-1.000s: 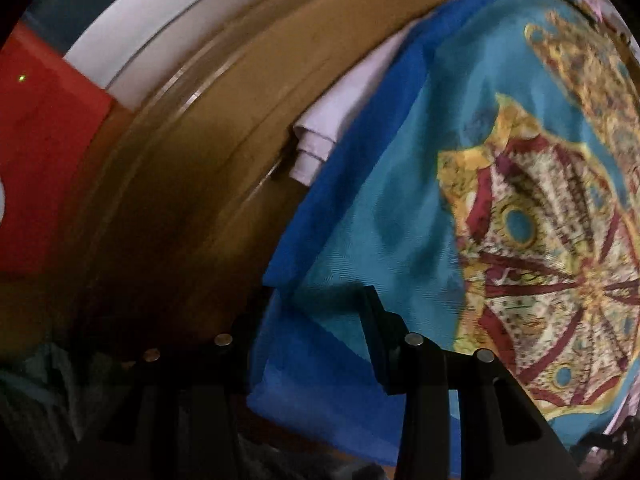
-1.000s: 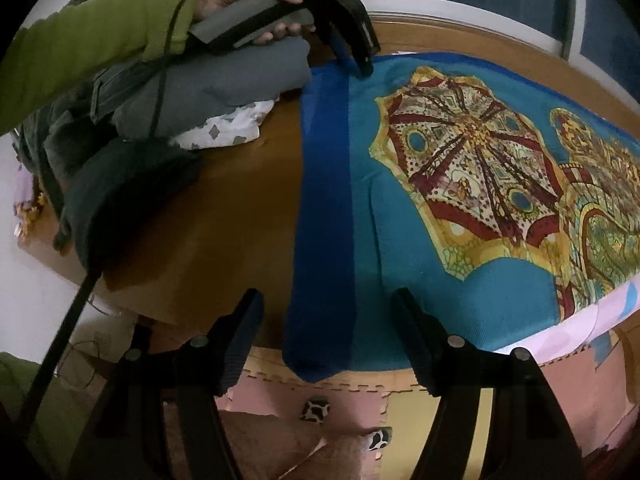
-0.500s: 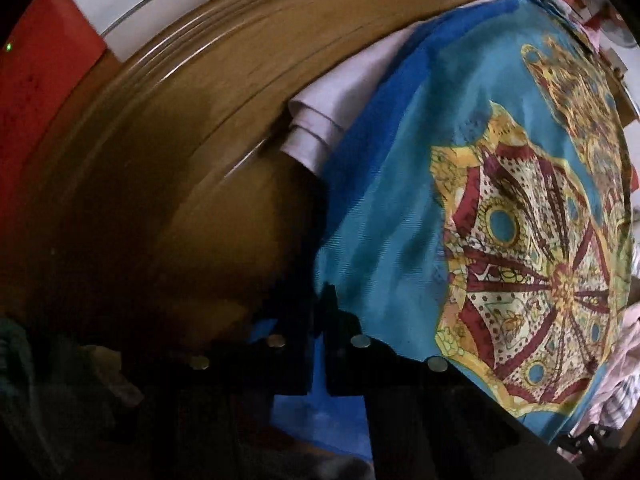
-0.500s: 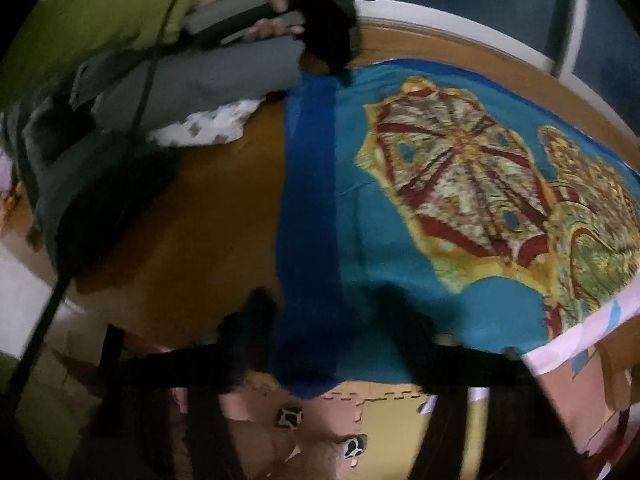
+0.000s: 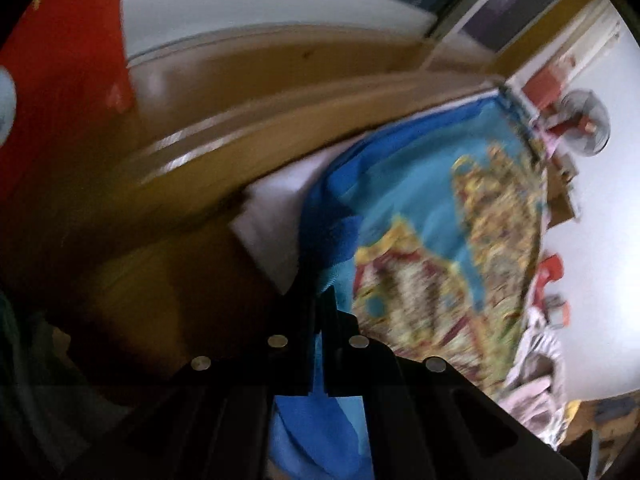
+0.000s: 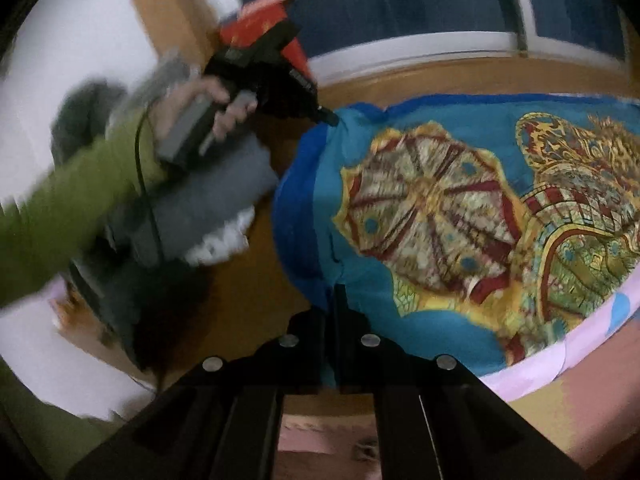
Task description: Fold clothes
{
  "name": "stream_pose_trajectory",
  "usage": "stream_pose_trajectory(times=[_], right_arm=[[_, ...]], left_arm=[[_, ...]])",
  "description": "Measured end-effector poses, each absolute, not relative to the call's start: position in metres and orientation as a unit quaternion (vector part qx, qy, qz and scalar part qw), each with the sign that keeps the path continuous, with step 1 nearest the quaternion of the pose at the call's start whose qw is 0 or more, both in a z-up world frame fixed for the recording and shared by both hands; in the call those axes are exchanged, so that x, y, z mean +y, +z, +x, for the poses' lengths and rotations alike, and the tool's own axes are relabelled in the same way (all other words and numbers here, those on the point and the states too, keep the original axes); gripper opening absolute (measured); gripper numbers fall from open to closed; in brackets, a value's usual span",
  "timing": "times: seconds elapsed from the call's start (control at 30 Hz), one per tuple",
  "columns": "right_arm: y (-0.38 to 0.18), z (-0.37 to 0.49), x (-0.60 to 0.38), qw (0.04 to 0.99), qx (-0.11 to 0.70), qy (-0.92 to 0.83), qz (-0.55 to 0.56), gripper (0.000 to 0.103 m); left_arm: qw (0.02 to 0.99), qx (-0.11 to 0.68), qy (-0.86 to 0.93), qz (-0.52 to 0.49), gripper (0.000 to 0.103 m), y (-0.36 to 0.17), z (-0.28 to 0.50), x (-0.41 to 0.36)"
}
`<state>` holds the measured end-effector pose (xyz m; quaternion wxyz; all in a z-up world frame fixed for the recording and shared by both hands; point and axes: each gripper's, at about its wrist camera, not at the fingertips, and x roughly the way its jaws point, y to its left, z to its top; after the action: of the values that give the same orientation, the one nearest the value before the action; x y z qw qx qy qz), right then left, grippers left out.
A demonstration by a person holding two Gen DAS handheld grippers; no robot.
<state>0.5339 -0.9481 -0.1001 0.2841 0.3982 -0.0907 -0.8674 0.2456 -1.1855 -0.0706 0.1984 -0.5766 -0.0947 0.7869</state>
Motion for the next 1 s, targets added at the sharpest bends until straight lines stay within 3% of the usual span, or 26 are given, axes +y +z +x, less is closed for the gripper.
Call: stream_pose_trajectory(times=[0.43, 0.7, 1.0], right_arm=[[-0.071, 0.467, -0.765, 0.187, -0.191, -0.905, 0.332, 0.002], [-0.106, 0.406, -0.656, 0.153, -0.187, -0.895, 0.376, 0.002], [-0.166, 0.36, -0.614, 0.14, -0.129, -0.868, 0.459, 0.003]], left_arm=[[0.216, -0.093, 0.811, -0.537, 0.001, -0.016, 0.172, -1.033], [0.203, -0.05, 0.78, -0.59, 0.002, -0.076, 0.092, -0.884], [0.15, 0.047, 0.765, -0.625, 0.004, -0.116, 0.066, -0.829]])
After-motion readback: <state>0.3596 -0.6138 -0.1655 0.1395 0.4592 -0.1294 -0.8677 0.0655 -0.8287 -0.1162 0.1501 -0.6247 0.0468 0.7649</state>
